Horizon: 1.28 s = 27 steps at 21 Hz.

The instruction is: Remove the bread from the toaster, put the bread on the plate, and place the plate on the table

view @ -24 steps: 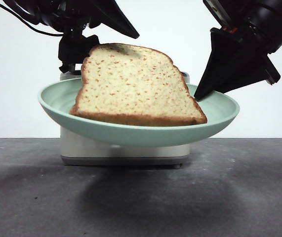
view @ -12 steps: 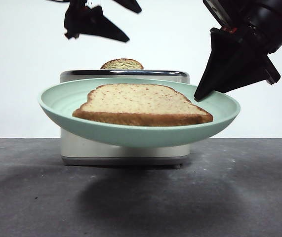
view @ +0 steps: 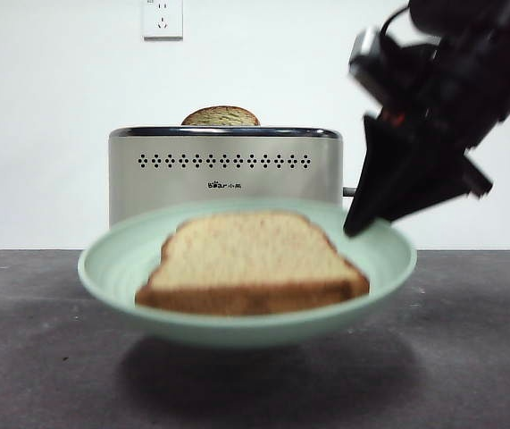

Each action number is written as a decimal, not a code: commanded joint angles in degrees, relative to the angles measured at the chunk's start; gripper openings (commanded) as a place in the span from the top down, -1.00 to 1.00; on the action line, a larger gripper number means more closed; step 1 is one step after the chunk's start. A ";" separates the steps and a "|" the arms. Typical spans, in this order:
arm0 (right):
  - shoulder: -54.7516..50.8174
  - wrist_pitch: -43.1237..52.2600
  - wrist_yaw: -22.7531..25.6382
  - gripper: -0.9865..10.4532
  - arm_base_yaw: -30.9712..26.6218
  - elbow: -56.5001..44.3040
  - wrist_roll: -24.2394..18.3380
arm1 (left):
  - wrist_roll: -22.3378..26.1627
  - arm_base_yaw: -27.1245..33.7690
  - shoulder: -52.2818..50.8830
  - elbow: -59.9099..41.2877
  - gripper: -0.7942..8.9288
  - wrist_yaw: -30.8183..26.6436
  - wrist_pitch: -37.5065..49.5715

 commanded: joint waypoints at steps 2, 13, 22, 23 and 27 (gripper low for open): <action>6.23 3.89 -0.59 0.82 0.11 0.96 0.94 | 0.52 -0.28 -3.19 3.85 0.32 -3.63 -0.63; 12.57 6.60 1.18 0.48 -0.09 0.96 1.88 | -0.74 -0.28 -11.39 4.37 0.34 -13.18 -3.06; 4.63 2.86 7.58 0.40 -0.02 1.11 1.40 | -0.79 -0.28 -11.26 4.37 0.34 -13.18 -5.18; 2.58 2.29 8.28 0.40 0.04 1.14 1.38 | -0.79 -0.28 -11.26 4.37 0.34 -13.18 -5.20; -6.40 -1.66 8.94 0.40 0.35 2.01 1.36 | -0.79 -0.28 -11.17 4.37 0.34 -13.18 -5.40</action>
